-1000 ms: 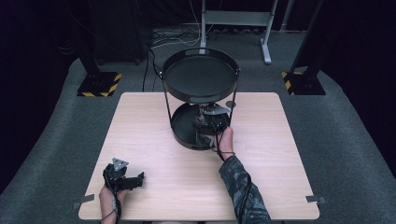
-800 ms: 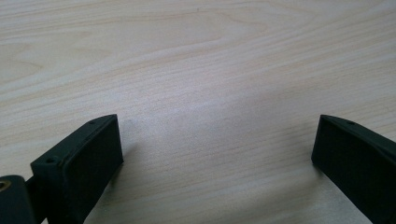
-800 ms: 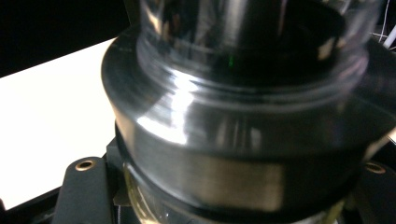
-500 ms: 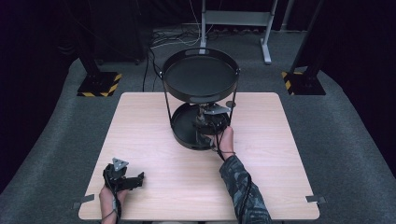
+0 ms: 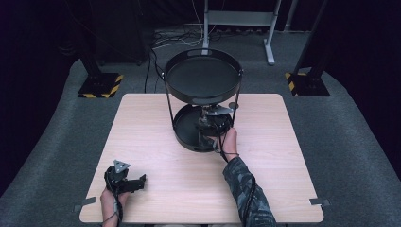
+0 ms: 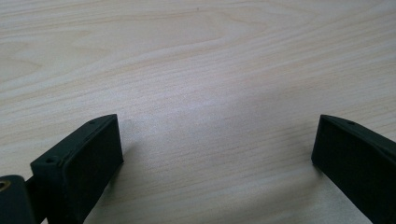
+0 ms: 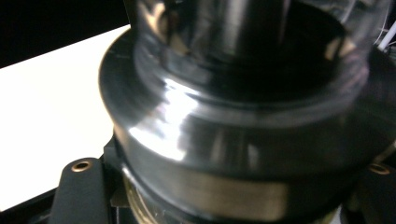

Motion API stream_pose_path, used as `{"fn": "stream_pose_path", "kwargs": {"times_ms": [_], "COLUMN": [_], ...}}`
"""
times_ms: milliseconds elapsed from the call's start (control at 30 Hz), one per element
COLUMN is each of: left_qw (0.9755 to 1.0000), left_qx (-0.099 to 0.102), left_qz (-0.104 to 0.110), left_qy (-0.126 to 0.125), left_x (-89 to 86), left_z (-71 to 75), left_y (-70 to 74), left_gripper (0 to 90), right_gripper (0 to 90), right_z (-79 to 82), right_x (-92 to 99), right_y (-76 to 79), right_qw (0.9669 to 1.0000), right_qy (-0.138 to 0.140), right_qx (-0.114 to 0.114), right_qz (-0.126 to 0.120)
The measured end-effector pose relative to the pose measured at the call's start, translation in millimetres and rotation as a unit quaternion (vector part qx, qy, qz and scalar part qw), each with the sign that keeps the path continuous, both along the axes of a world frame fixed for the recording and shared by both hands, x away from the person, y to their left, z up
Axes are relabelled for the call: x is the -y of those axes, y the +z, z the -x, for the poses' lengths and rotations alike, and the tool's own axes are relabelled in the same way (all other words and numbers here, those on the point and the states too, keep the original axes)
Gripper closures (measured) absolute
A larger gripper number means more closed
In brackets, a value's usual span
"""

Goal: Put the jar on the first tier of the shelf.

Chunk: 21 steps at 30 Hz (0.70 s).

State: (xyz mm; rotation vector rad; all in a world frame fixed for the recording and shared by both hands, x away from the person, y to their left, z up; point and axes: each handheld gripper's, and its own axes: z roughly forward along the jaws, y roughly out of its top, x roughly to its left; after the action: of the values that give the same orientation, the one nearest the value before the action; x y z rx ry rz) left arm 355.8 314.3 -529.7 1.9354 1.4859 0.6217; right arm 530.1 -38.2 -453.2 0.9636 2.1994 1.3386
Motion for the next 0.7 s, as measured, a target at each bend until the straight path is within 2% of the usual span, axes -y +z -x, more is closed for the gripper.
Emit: {"fn": "stream_pose_path", "kwargs": {"times_ms": [133, 200, 367, 533, 700], "left_qw": [1.0, 1.0, 1.0, 1.0, 1.0], "left_qx": [0.0, 0.0, 0.0, 0.001, 0.001], "left_qz": [0.0, 0.0, 0.0, -0.001, -0.002], "left_qy": [0.0, 0.0, 0.0, 0.0, 0.0], "left_x": [0.0, 0.0, 0.0, 0.2, 0.4], "left_z": [0.0, 0.0, 0.0, 0.1, 0.3], "left_y": [0.0, 0.0, 0.0, 0.0, 0.1], "left_gripper": [1.4, 1.4, 1.4, 1.4, 1.4], "right_gripper": [18.1, 13.2, 2.7, 0.0, 0.0], "right_z": [0.5, 0.5, 7.5, 23.5, 40.3], "right_x": [3.0, 4.2, 7.6, 13.6, 23.5], "right_y": [0.8, 1.2, 4.2, 5.9, 8.2], "right_qw": [0.9998, 0.9991, 0.997, 0.996, 0.9954], "right_qy": [-0.007, -0.004, 0.005, 0.011, 0.013], "right_qx": [-0.016, -0.04, -0.072, -0.069, -0.063], "right_qz": [0.003, 0.01, 0.028, 0.056, 0.07]}}
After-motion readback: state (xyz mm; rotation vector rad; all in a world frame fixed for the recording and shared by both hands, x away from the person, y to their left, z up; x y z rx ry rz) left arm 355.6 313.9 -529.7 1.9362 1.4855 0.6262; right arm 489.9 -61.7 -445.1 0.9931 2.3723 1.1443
